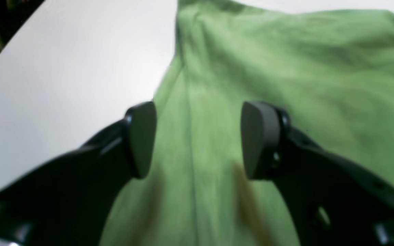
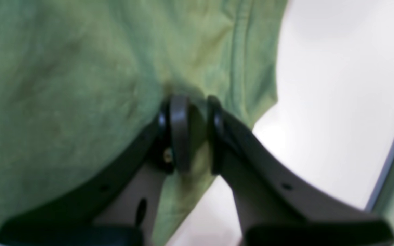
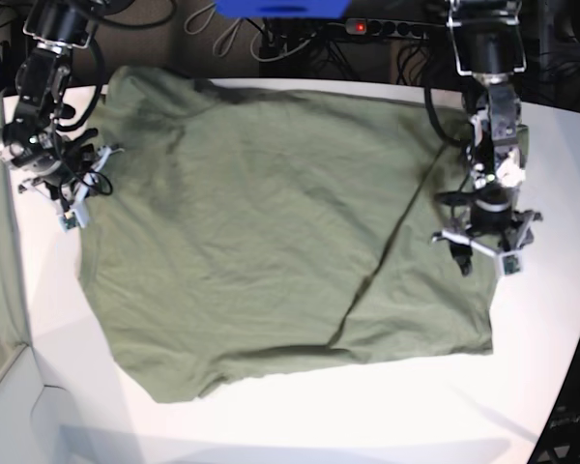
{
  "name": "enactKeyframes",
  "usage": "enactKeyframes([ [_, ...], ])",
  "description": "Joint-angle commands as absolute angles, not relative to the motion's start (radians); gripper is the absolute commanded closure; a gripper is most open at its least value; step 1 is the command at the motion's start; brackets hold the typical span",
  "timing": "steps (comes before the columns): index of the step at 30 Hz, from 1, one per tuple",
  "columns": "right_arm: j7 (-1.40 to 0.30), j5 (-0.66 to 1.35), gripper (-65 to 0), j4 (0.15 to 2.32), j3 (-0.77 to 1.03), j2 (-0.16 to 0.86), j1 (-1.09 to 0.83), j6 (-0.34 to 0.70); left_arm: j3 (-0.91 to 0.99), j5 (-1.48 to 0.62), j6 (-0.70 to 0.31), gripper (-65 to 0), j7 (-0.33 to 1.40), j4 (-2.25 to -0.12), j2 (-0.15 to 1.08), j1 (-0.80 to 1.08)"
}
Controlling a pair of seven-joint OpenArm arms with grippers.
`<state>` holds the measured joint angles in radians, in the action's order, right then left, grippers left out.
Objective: Layout the t-shirt on the table in an organized manner, then fold the t-shirt properly
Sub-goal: 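Smooth the shirt's side edge with the left gripper, right gripper holding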
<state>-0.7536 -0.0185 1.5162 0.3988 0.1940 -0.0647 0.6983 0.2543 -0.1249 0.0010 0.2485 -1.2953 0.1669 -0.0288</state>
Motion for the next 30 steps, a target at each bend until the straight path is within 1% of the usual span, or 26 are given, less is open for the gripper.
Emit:
enactKeyframes([
  [1, -0.736, -0.007, -8.9, 1.532, 0.403, 0.206, -0.053, 0.698, 0.255, -0.147, 0.002, -38.4, 0.243, -1.323, 0.174, -0.035],
  [6, -0.736, -0.005, -9.0, 1.532, 0.403, 0.206, -0.053, 0.698, 0.254, -0.208, 0.002, -38.4, 0.252, -1.279, 0.173, -0.016],
  [12, -0.736, -0.005, -9.0, 1.532, 0.403, 0.206, -0.053, 0.698, 0.254, -0.206, 0.002, -38.3, 0.252, -1.214, 0.171, -0.021],
  [14, -0.736, -0.005, -9.0, 1.532, 0.403, 0.208, -0.053, 0.698, 0.254, -0.206, 0.002, -35.7, 0.252, -1.213, 0.166, -0.021],
  [17, -0.736, -0.005, -9.0, 1.532, 0.403, 0.208, -0.053, 0.698, 0.255, -0.206, 0.002, -28.8, 0.252, -1.213, 0.153, -0.021],
  [19, -0.736, -0.005, -9.0, 1.532, 0.403, 0.209, -0.053, 0.698, 0.254, -0.206, 0.002, -27.0, 0.251, -1.213, 0.153, -0.021],
  [30, -0.736, -0.005, -9.0, 1.532, 0.403, 0.211, -0.054, 0.698, 0.259, -0.206, 0.002, -27.1, 0.252, -1.225, 0.151, -0.013],
])
